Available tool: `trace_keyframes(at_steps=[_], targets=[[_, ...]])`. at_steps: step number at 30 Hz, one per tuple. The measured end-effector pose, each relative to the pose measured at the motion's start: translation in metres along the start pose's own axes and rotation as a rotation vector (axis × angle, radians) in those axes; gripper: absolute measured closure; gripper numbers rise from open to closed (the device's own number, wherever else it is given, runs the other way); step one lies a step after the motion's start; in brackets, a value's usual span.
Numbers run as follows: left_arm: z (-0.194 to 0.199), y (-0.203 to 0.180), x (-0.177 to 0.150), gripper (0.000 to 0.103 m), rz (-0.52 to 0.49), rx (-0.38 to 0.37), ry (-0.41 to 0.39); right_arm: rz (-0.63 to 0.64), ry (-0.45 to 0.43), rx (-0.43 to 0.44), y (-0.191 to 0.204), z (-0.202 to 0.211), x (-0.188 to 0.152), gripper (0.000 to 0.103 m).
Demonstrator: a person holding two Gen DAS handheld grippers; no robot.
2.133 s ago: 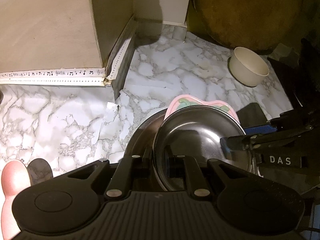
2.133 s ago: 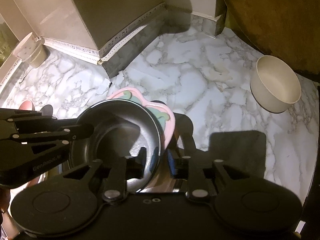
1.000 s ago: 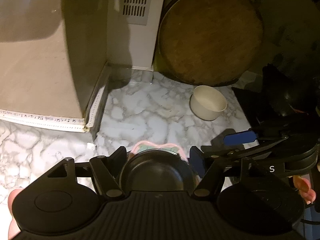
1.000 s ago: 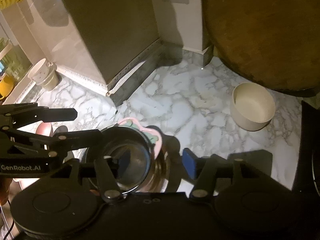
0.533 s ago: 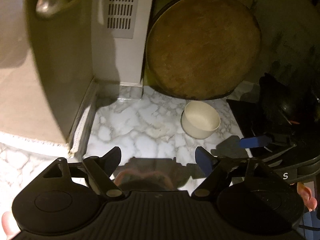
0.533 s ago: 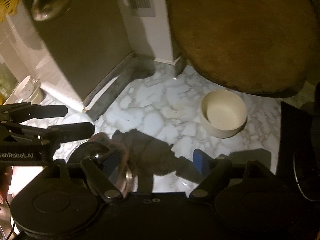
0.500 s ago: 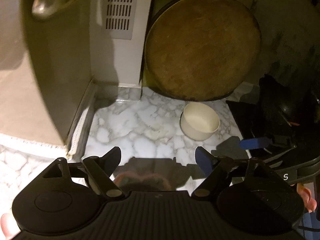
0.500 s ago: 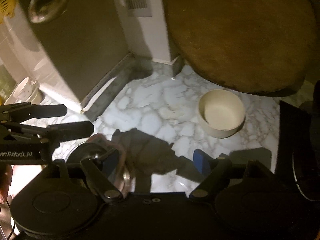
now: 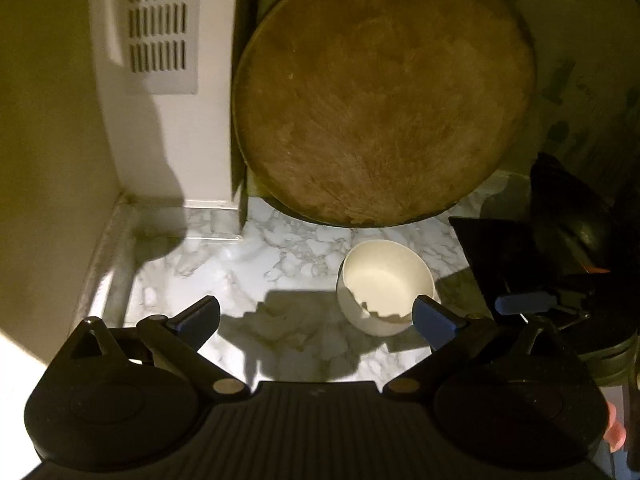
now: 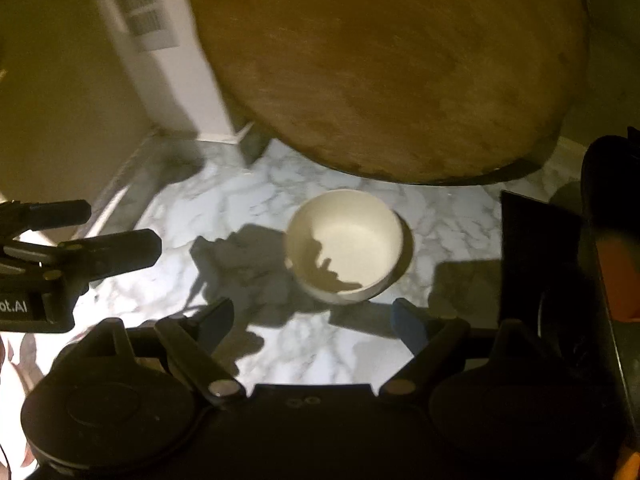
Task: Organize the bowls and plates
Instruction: 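Move both grippers toward the cream ceramic bowl, then close both grippers on the rim of the cream bowl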
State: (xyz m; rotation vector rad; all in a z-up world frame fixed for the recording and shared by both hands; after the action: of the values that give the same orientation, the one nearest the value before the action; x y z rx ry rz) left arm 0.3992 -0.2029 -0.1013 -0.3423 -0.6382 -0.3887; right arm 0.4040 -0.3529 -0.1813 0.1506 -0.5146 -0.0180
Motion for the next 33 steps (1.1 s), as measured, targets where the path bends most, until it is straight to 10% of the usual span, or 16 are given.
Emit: trace_keyframes(at_steps=[21, 33], targets=[[-0.127, -0.005, 0.017, 0.002, 0.025, 0.047, 0.167, -0.11, 0.09, -0.061, -0.061, -0.076, 0.017, 0.038], [-0.158, -0.013, 0.002, 0.05, 0.001, 0.03, 0.235, -0.102, 0.117, -0.069, -0.063, -0.092, 0.014, 0.064]])
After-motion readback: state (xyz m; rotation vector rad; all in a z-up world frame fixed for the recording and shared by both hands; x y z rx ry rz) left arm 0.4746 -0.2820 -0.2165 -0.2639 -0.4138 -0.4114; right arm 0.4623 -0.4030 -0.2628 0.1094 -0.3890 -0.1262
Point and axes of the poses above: each gripper's, at about its wrist camera, not at the fingertips, and z roughly against the way its jaws point, y to its left, x to its top, the point moved 8 cm from there along -z, roughly the way its jaws point, and after that the axes turned 2 degrees about z, right-handed, at the moved point
